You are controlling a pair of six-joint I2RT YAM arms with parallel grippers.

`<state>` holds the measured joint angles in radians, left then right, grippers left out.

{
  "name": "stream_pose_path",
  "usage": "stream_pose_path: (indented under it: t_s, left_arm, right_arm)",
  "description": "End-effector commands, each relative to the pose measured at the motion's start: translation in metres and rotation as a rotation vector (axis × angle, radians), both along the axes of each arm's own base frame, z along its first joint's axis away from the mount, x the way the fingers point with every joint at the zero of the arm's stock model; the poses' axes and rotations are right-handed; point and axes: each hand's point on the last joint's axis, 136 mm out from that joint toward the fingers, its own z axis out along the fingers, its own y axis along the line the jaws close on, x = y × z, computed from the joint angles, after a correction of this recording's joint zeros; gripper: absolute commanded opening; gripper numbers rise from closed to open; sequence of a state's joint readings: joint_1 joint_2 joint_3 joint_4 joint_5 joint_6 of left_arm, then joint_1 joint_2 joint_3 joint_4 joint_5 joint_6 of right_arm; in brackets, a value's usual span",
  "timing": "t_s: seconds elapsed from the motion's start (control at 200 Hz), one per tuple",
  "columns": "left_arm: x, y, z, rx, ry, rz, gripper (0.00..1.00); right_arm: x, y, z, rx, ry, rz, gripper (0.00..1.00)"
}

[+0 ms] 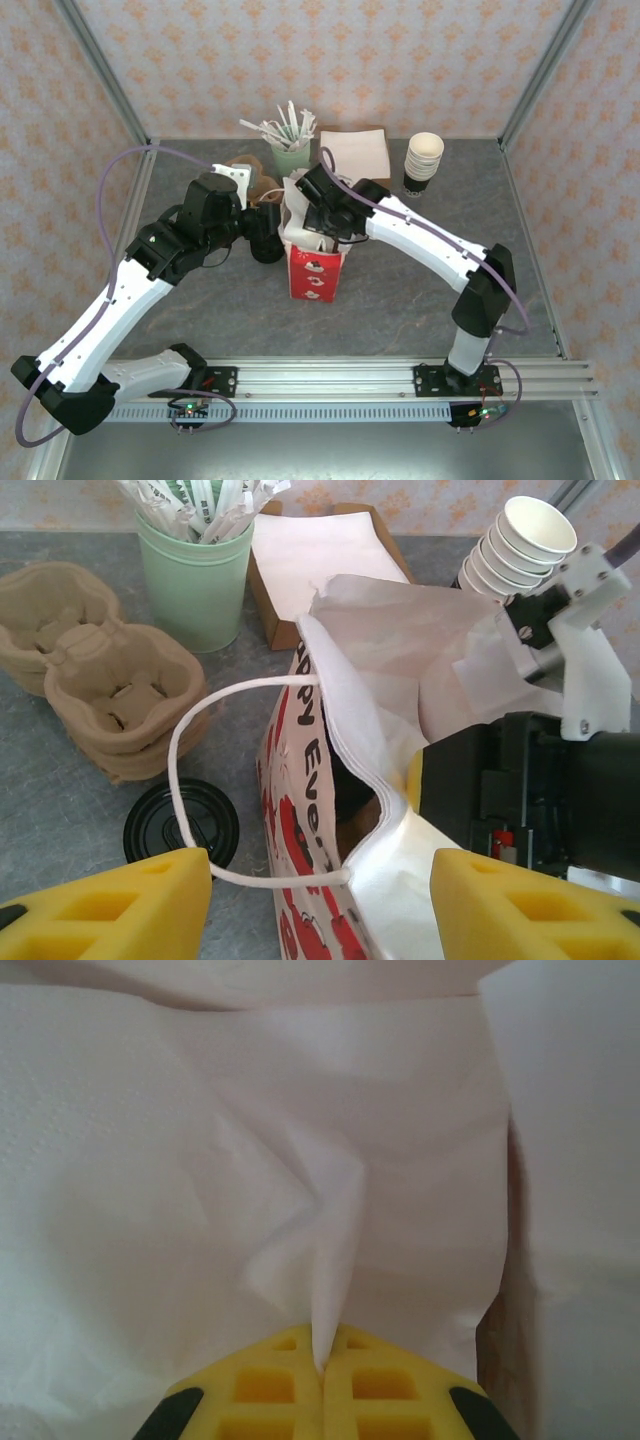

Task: Pack the takeout coffee

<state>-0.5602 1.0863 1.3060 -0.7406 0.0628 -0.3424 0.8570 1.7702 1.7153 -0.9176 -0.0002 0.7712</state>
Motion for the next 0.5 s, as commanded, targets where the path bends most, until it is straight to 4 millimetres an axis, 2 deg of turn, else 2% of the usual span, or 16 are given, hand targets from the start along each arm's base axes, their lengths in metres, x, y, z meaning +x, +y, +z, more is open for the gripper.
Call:
stream_pose_path:
  t_s: [0.0,0.14,0.27,0.355,0.495]
  left_arm:
    - [0.000,0.010,0.012,0.008,-0.040,0.028,0.61]
    - [-0.001,0.011,0.012,0.012,-0.039,0.035,0.61]
    - [-0.003,0.014,0.015,0.010,-0.047,0.040,0.61]
    - [-0.004,0.015,0.017,0.009,-0.051,0.043,0.61]
    - [-0.005,0.016,0.018,0.004,-0.055,0.044,0.61]
  right_arm:
    - [0.002,-0.006,0.008,-0.065,-0.034,0.014,0.03]
    - [0.005,-0.002,0.034,-0.046,-0.084,0.032,0.16]
    - [0.004,0.000,0.061,-0.012,-0.125,0.052,0.32]
    - [0.003,-0.002,0.075,-0.005,-0.164,0.056,0.35]
    - [0.005,-0.007,0.086,-0.022,-0.197,0.058,0.40]
